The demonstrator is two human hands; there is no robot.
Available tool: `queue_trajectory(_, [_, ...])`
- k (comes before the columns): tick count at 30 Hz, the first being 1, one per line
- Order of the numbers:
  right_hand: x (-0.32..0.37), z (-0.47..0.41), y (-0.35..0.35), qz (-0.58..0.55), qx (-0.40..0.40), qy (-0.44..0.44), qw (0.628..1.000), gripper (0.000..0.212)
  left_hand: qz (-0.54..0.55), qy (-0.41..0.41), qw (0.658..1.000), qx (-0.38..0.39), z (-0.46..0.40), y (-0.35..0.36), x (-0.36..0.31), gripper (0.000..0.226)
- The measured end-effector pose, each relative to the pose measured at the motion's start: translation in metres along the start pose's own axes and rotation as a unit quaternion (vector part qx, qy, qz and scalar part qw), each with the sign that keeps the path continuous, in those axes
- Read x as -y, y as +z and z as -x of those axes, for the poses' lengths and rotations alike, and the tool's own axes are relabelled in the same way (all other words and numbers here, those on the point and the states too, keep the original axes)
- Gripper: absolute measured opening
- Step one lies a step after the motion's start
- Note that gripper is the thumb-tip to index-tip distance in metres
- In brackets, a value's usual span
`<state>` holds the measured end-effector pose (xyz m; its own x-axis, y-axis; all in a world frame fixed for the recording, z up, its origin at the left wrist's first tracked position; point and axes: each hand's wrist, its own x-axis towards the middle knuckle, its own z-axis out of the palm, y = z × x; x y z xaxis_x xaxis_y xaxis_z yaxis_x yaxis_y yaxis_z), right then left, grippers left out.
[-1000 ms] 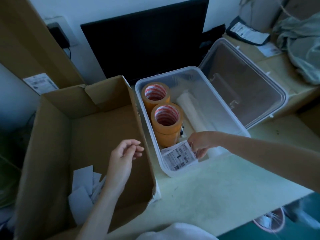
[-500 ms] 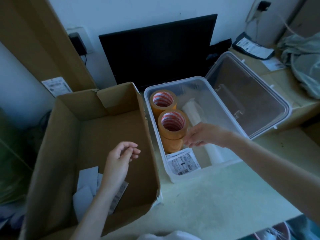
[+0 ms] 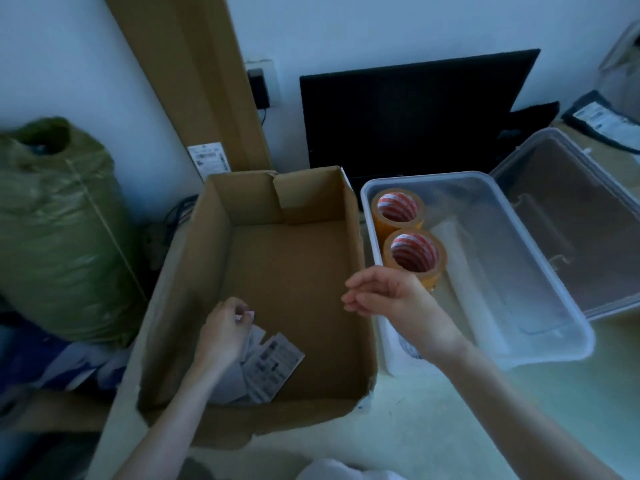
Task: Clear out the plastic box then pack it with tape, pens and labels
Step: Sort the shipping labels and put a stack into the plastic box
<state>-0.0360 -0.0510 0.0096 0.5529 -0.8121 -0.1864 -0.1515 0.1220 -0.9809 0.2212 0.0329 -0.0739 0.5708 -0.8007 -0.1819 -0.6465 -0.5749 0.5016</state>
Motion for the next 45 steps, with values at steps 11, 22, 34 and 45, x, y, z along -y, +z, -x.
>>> queue_trajectory(11, [-0.021, -0.007, 0.053, -0.005, 0.010, 0.050, 0.999, 0.019, -0.221, -0.142, 0.943, 0.206, -0.026, 0.028, 0.038, 0.063])
queue_trajectory(22, [-0.026, -0.003, 0.051, -0.028, -0.002, 0.060, 0.998, 0.020, -0.384, -0.087, 0.907, 0.149, -0.044, 0.066, 0.041, 0.067])
queue_trajectory(34, [-0.029, -0.007, 0.052, -0.026, -0.017, 0.072, 0.997, 0.019, 0.074, -0.127, 0.989, -0.011, -0.039, -0.002, 0.021, 0.014])
queue_trajectory(45, [-0.029, -0.014, 0.069, -0.061, -0.007, 0.088, 0.994, 0.023, 0.323, -0.063, 0.934, 0.141, 0.058, -0.038, -0.050, 0.012])
